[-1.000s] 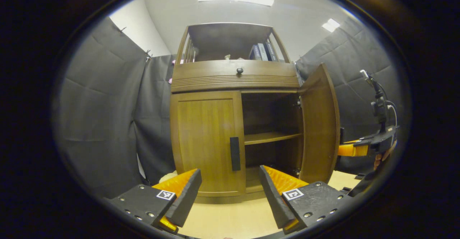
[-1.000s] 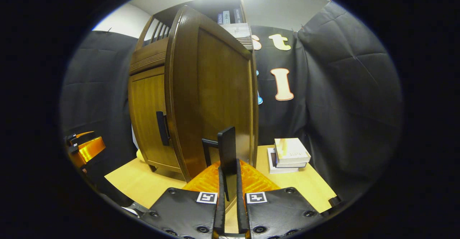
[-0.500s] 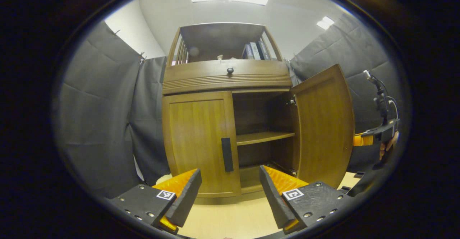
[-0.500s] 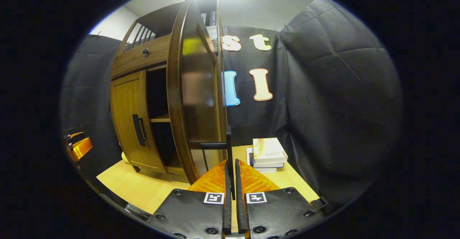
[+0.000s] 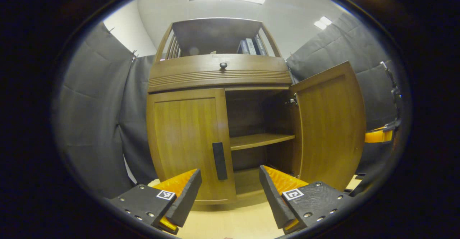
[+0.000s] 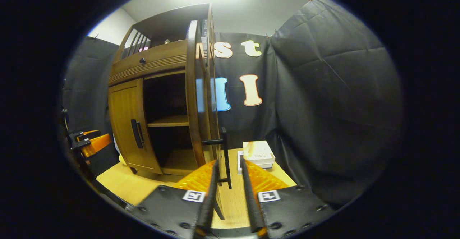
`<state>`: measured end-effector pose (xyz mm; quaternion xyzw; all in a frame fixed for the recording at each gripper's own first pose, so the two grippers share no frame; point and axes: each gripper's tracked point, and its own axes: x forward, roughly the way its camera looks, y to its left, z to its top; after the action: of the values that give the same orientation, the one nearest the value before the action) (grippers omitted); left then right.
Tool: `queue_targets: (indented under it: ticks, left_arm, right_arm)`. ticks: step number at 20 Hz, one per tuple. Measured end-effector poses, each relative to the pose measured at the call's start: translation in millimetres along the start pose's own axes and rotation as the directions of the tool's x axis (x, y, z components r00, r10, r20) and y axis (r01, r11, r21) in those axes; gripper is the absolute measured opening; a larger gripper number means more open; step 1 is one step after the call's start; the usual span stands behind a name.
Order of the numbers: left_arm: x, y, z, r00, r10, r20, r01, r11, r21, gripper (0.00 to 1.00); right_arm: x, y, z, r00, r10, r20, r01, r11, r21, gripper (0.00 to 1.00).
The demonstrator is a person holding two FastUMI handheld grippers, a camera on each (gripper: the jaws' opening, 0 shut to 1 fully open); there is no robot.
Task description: Open the right door of the double-door shoe cabinet with the right hand, and open the left door with the left hand.
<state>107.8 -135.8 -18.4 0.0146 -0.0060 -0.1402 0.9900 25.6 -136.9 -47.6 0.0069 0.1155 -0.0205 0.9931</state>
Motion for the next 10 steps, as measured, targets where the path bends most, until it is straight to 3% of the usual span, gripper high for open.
queue_targets:
  ticks: [3, 6, 7, 8, 10]
  left_arm:
    - [28.2, 7.8, -3.4, 1.0, 0.0, -0.009, 0.0, 1.0, -0.005, 0.91]
    - [54.2, 17.9, -8.5, 1.0, 0.007, -0.015, -0.007, 1.0, -0.004, 0.91]
    - [62.7, 21.9, -9.1, 1.0, 0.011, -0.016, -0.011, 1.0, -0.003, 0.9]
    - [73.3, 27.0, -10.4, 1.0, 0.013, -0.017, -0.013, 1.0, -0.004, 0.9]
    - [94.4, 33.3, -17.7, 1.0, 0.013, -0.023, -0.013, 1.0, -0.012, 0.9]
  right_arm:
    - [-20.9, -5.5, 11.9, 0.998, -0.048, 0.042, 0.048, 0.999, -0.001, 0.99]
    - [-34.3, -5.0, 17.9, 0.995, -0.081, 0.056, 0.08, 0.996, 0.032, 0.92]
    - [-38.5, -5.0, 18.5, 0.994, -0.094, 0.059, 0.092, 0.995, 0.031, 0.97]
    - [-41.1, -4.5, 19.1, 0.992, -0.107, 0.061, 0.106, 0.994, 0.021, 0.92]
    - [-45.8, -3.7, 19.2, 0.989, -0.135, 0.063, 0.136, 0.991, -0.014, 0.97]
